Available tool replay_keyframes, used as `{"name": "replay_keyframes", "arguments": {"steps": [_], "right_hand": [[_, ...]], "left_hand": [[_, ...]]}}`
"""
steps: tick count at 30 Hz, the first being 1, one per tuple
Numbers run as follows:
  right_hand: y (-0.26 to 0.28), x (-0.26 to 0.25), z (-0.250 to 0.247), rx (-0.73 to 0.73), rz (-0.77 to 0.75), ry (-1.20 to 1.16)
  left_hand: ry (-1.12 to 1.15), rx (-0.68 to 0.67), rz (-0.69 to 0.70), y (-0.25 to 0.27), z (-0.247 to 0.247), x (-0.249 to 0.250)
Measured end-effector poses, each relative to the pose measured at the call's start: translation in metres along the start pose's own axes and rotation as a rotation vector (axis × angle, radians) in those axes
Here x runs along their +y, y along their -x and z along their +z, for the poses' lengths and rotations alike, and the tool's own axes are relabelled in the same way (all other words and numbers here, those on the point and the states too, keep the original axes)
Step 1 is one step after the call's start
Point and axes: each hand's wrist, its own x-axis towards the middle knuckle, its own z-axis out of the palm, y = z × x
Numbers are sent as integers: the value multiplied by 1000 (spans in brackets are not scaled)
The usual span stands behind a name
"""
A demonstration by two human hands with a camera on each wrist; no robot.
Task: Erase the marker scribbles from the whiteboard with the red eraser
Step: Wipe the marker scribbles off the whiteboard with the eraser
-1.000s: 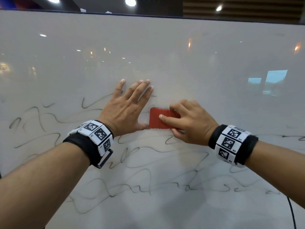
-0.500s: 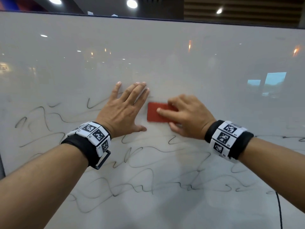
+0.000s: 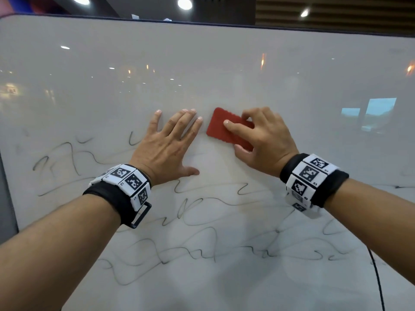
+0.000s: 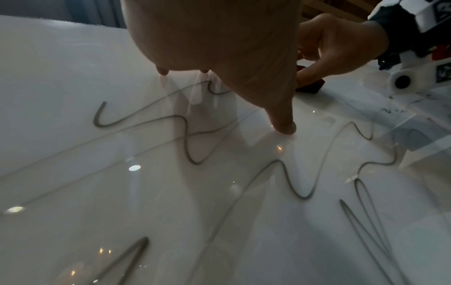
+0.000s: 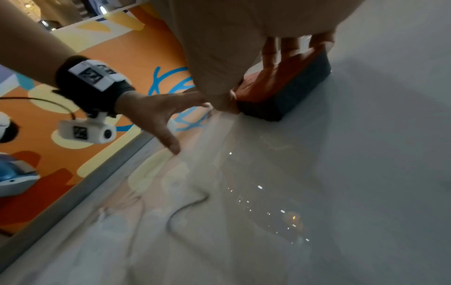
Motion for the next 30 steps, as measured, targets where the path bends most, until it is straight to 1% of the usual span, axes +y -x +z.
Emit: {"name": "replay_keyframes", "arguments": {"steps": [1,2,5,6,7,8,12,13,15,17,20,23,25,27,28,29,30], "right_hand": [[3,-5,4,17,15,-13],[10,-13,8,16,-4,-28],[31,-31,19,-71,-203,-54],[31,-31,18,-98,-248,-52],[27,-27,16,-102,-263,-44],[19,-23,13,-91,-241,-32],[-3,-16,6,5,-7,-3],[-2,-20,8,10,11,-4],[3,-31,13,-17,-26,-5],[1,-40,15,-50,-66,-5],[-7,-47,17,-81,-42,-59],[-9,-47,13,-78,-32,-199],[-11,-38,4,-24,0,-249],[-14,-23,-4,57,58,-170],[-14,-14,-7,72,84,-98],[-13,-6,-7,57,97,-17],[-9,-1,-6,11,87,61]], "left_hand": [[2,2,-3,1,0,-1],[4,4,-4,1,0,-2],[6,7,0,3,0,-4],[6,4,3,3,0,-6],[4,0,3,4,1,-8],[2,-3,2,4,1,-10],[20,10,-4,8,1,-13],[25,12,-5,9,0,-13],[31,32,14,10,-4,-12],[28,82,70,10,-7,-9],[68,191,140,4,-9,0],[110,260,166,-2,-8,4],[84,265,189,-3,-7,3],[28,257,186,-2,-6,-4],[9,251,161,-1,-5,-8],[4,248,119,1,-5,-12],[5,250,73,3,-4,-16]]}}
